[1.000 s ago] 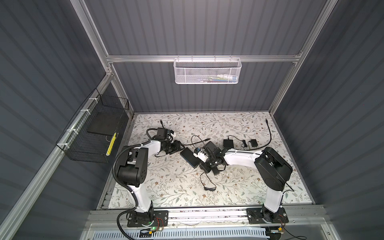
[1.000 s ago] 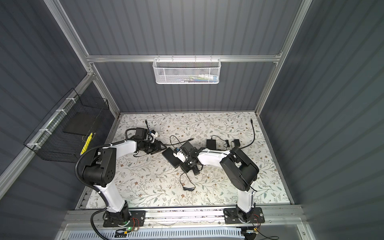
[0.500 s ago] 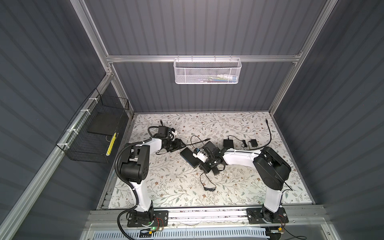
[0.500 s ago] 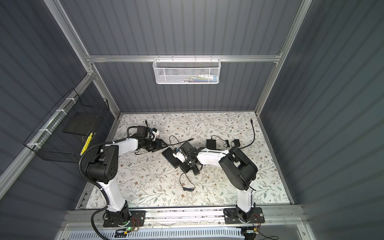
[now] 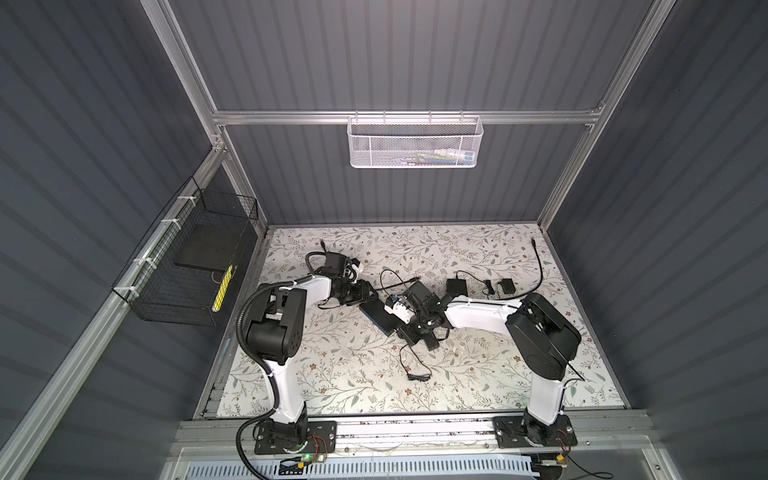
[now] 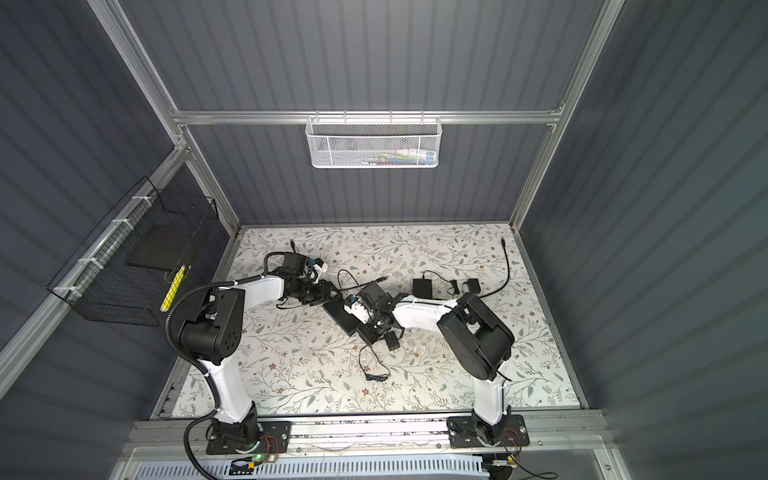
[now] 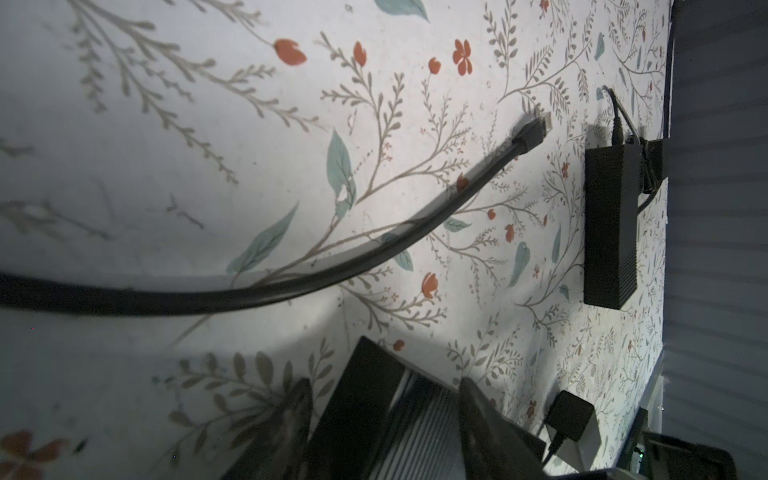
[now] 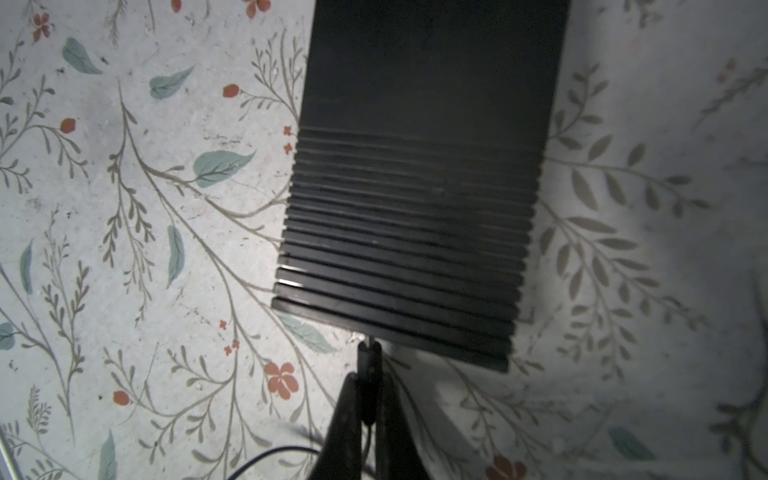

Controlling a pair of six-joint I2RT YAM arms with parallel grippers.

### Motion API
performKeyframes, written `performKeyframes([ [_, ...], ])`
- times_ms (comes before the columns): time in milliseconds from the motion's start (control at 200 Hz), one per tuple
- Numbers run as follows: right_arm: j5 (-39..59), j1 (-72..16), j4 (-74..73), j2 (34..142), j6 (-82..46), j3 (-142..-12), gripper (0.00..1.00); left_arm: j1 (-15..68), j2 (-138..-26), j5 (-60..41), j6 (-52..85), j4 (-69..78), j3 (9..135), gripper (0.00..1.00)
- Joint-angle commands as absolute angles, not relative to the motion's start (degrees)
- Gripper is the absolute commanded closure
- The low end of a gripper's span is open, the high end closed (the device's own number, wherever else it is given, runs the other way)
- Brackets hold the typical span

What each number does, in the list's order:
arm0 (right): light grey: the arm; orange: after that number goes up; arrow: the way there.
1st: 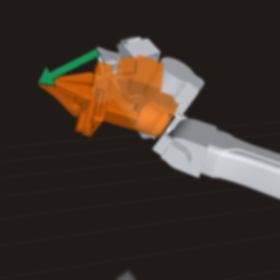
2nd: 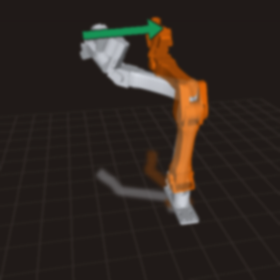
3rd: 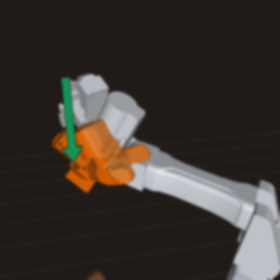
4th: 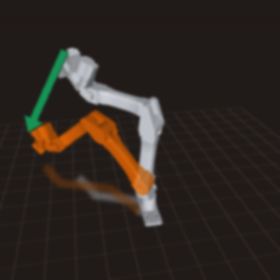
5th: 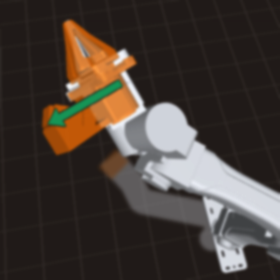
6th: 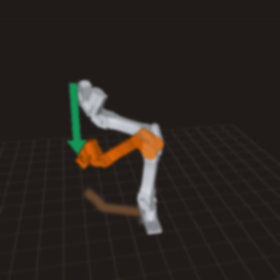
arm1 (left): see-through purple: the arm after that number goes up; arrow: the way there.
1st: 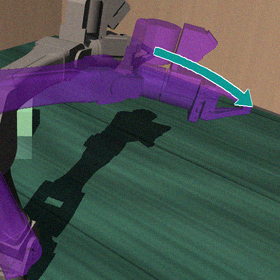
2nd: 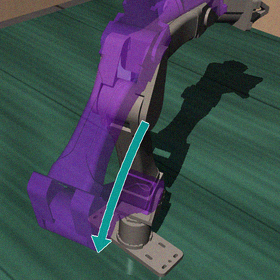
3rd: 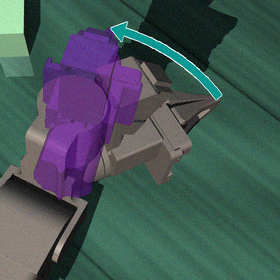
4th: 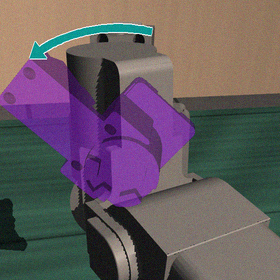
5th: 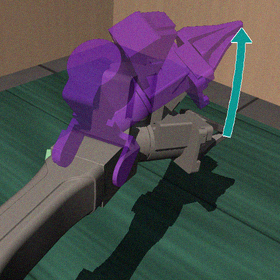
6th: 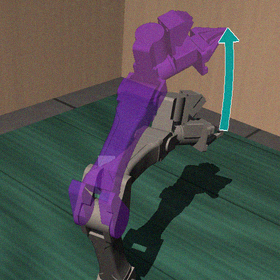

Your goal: Insert the plug into the switch port

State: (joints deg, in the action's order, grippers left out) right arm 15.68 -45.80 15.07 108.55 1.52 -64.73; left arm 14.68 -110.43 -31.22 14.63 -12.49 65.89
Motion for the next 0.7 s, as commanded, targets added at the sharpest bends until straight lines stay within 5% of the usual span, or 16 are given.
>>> performKeyframes([
  [0,16.7,-46.1,15.7,109.4,1.2,-66.3,1.0,15.2,-111.6,-30.3,12.8,-14.9,67.3,0.43],
  [695,16.0,-46.1,15.5,110.7,-0.4,-67.1,1.0,16.2,-109.9,-30.9,12.8,-15.1,66.1,0.44],
])
